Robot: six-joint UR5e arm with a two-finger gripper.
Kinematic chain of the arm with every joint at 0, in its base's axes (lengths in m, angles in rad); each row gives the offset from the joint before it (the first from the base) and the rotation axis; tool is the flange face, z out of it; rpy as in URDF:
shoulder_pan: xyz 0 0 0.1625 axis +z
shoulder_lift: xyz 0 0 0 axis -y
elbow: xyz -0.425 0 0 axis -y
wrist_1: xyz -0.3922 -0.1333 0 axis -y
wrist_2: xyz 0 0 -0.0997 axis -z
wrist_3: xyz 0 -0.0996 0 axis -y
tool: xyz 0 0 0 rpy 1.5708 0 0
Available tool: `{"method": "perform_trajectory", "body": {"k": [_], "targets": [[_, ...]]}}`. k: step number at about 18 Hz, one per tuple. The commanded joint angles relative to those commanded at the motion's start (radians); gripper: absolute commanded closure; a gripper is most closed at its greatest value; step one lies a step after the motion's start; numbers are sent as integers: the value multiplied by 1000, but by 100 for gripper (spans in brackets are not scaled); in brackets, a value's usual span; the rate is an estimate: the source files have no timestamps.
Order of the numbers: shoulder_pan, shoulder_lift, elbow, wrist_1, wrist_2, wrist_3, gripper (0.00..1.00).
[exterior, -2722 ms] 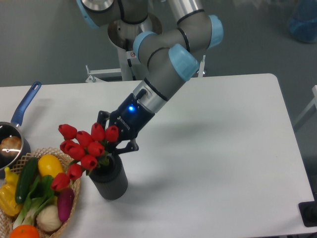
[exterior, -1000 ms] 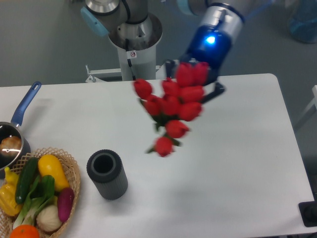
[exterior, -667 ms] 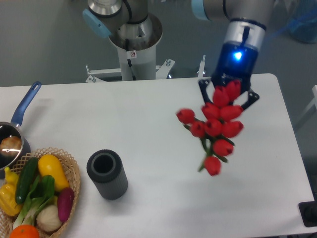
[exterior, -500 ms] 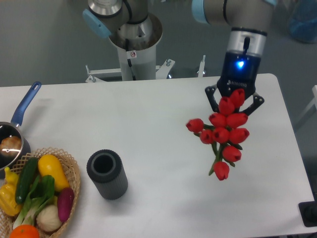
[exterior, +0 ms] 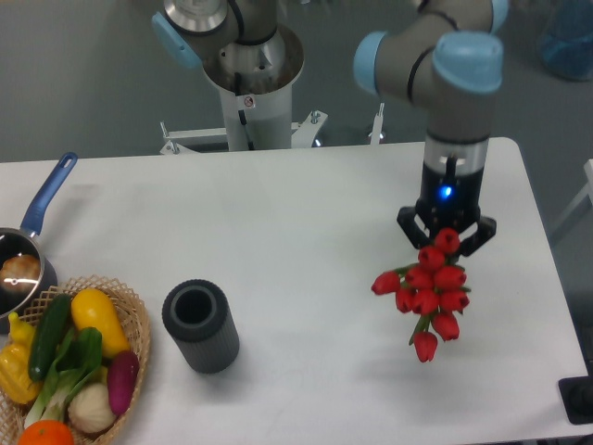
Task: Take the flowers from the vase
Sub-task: 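Carry the tulips away from the vase and hold them above the table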
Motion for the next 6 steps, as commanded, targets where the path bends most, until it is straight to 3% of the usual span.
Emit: {"method": "perform_trajectory", "body": {"k": [3, 6], "targets": [[-14, -25, 67, -32, 16, 0, 91], [-15, -49, 146, -164, 34, 14, 90]]}}
